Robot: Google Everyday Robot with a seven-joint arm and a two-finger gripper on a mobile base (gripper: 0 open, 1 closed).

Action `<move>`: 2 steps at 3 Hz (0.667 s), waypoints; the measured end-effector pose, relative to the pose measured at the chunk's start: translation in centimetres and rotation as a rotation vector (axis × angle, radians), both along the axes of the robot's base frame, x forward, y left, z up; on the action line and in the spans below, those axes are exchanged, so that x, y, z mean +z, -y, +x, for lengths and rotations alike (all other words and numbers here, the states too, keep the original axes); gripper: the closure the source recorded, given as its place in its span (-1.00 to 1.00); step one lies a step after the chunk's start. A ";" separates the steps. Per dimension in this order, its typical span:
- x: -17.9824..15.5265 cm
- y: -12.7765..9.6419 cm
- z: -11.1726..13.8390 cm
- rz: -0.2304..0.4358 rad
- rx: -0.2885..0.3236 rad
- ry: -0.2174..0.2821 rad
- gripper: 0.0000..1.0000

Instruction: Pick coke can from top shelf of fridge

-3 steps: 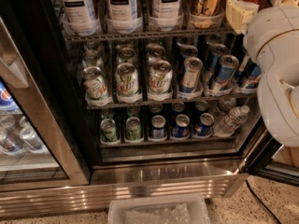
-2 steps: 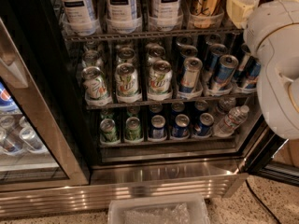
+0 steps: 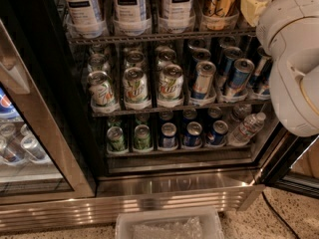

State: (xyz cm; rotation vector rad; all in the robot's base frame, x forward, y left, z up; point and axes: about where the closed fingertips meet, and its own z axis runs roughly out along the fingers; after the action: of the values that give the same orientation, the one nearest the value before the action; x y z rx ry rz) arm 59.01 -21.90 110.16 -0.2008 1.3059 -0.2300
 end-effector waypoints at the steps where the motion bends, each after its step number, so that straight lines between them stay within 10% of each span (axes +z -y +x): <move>1: -0.7 0.3 0.6 -0.020 -0.022 -0.028 -0.06; 2: -1.8 0.9 1.2 -0.035 -0.052 -0.059 -0.06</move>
Offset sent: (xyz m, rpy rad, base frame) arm 0.0175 -0.0171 -0.0307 -0.0523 0.0939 -0.0889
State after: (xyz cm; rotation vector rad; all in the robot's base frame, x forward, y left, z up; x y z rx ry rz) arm 60.23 -22.79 108.38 -0.2049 1.3670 -0.2936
